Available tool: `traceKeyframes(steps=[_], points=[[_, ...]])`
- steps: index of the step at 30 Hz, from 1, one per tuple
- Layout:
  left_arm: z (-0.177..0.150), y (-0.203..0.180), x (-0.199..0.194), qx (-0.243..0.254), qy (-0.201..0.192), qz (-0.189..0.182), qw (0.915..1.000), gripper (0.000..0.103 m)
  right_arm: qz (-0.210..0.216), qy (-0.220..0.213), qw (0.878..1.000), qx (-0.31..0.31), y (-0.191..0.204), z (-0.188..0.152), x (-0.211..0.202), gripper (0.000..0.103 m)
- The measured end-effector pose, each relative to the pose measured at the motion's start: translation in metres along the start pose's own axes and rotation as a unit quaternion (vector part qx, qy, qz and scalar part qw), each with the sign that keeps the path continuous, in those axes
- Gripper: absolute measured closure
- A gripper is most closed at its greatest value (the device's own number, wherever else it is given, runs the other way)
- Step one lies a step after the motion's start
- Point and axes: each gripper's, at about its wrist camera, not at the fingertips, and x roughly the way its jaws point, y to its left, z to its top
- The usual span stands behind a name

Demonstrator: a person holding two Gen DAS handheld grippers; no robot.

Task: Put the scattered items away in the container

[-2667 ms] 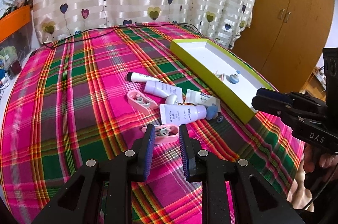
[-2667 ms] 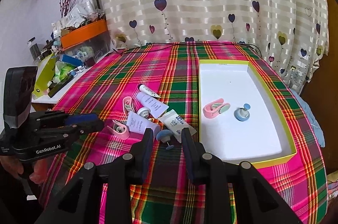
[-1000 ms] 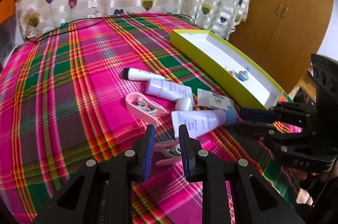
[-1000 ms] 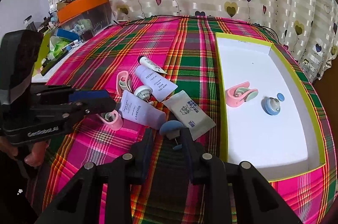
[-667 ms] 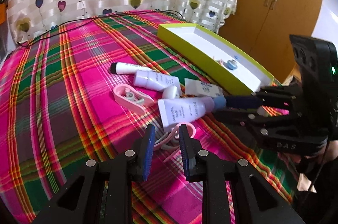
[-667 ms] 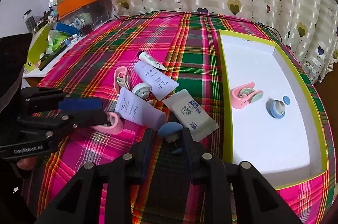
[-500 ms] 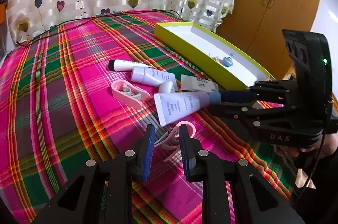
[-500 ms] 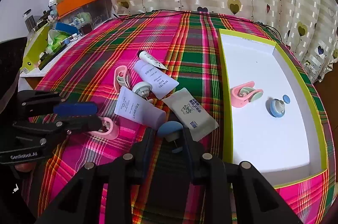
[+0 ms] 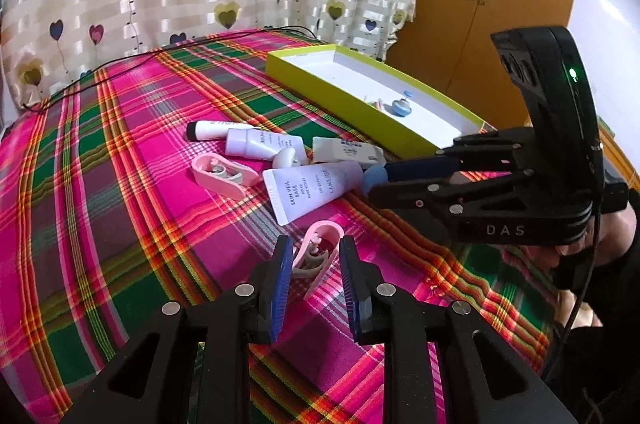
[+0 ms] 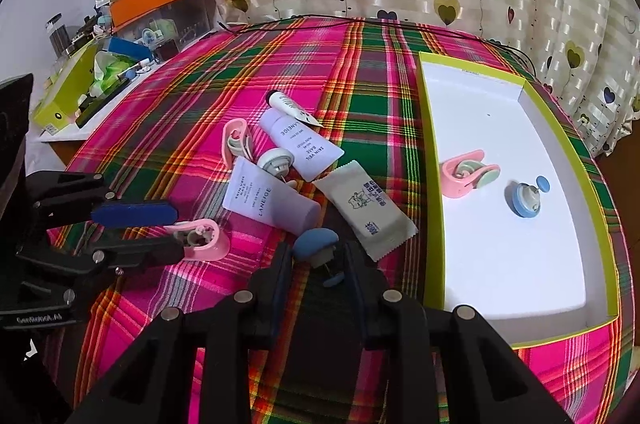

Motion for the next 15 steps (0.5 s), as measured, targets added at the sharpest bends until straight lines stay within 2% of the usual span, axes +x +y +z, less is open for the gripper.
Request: traceKeyframes(steps=[8, 15], points=[[-0.0006, -0.0074, 0.0042, 0.03, 0.003, 0.015, 0.9994, 0.075, -0.013, 0.005, 1.0, -0.007, 0.0008, 0.0021, 0.005, 0.075], [0.0017, -0.0051, 0.0102, 0.028, 0.012, 0.032, 0.999, 0.075, -0.025, 0.007, 1.0, -0.016, 0.0025, 0.0034, 0.0079, 0.075]])
